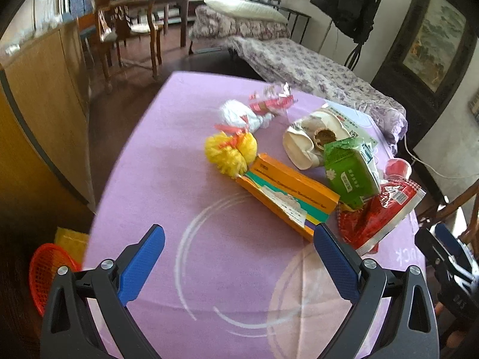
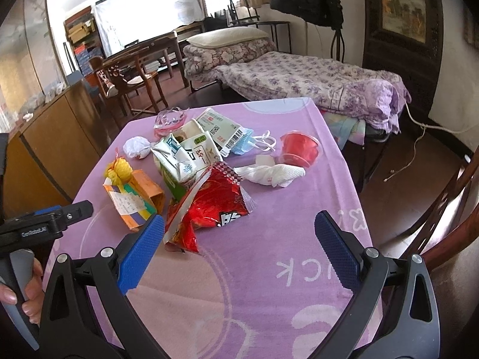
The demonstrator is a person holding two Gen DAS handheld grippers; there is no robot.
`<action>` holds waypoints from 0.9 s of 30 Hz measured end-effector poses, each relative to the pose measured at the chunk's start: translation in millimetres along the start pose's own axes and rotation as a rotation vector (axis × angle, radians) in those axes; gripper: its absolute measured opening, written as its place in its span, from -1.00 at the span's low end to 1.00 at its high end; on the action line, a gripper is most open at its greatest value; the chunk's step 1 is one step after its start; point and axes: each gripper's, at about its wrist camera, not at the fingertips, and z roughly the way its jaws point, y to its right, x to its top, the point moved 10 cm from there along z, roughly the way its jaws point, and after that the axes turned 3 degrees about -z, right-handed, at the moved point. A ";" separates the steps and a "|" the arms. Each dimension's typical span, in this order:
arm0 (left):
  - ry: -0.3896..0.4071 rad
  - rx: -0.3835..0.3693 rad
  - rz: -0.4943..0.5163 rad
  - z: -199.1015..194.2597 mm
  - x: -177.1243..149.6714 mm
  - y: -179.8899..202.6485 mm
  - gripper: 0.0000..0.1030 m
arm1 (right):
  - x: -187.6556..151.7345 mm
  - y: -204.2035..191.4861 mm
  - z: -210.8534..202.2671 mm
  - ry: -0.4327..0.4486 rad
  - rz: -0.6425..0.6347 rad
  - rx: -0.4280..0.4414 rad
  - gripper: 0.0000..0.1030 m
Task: Collect trash
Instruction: 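Reach the left tool to the yellow mesh scrubber and close on it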
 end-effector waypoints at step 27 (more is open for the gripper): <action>-0.164 0.160 0.091 68.6 68.4 -15.5 0.47 | 2.7 7.0 10.7 -0.039 0.024 0.045 0.87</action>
